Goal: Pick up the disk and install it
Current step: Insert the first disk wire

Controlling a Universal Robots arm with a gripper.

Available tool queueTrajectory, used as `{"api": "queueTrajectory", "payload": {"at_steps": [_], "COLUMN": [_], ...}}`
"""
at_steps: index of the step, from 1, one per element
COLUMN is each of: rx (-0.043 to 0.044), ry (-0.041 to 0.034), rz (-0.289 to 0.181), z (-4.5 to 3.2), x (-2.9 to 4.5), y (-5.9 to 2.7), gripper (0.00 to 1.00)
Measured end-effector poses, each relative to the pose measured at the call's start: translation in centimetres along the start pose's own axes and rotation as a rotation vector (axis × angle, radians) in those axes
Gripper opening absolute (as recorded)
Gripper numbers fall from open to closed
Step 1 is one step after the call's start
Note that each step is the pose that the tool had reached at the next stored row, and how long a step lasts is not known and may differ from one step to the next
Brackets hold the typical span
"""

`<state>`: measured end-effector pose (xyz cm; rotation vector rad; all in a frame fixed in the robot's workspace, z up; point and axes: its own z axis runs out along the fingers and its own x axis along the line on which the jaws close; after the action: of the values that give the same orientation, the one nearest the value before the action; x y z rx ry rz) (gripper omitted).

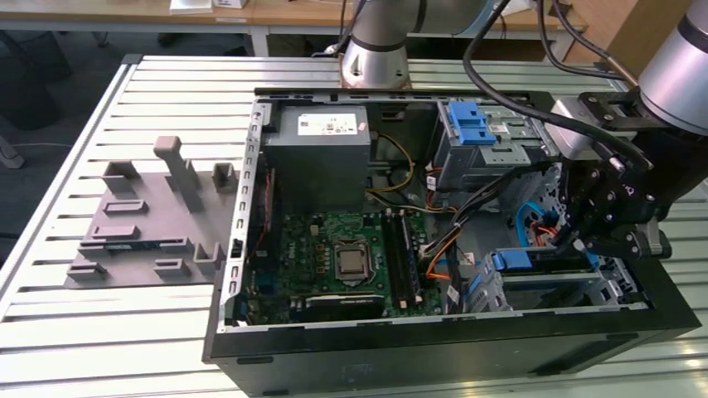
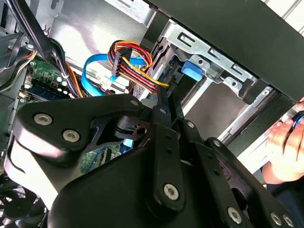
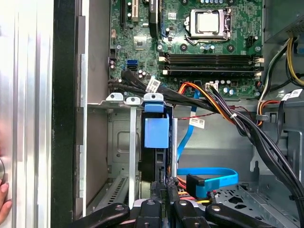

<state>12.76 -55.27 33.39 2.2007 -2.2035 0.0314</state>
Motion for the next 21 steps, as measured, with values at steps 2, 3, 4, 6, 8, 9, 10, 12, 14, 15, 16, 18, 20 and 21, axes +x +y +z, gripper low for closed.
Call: {"api": "queueTrajectory", "payload": {"at_steps": [2,3,4,6,8,9,10,12,14,15,16,18,20,21], "rx": [0.0000,0.0000,0.0000,0.0000,0.0000,0.0001,0.0001,0.0002,0.0002,0.0002,0.0002,0.0002,0.0002,0.0001], "ry": [-0.0001,-0.0001,-0.0001,-0.0001,-0.0002,-0.0001,0.0000,-0.0002,-0.0001,0.0000,0.0001,0.0001,-0.0002,-0.0008], "rz": [0.000,0.000,0.000,0.000,-0.001,-0.004,-0.005,-0.006,-0.006,-0.006,-0.006,-0.006,-0.006,-0.006], "z": [0.01,0.01,0.01,0.02,0.02,0.02,0.03,0.06,0.10,0.12,0.14,0.14,0.12,0.06], "x": [-0.01,-0.01,-0.01,-0.02,-0.01,-0.01,-0.01,0.01,0.04,0.07,0.09,0.11,0.11,0.11], "y": [-0.01,-0.03,-0.05,-0.07,-0.07,-0.07,-0.07,-0.07,-0.07,-0.07,-0.07,-0.07,-0.07,-0.07], "gripper": [0.17,0.17,0.17,0.17,0.17,0.17,0.17,0.17,0.17,0.17,0.17,0.17,0.17,0.17]}}
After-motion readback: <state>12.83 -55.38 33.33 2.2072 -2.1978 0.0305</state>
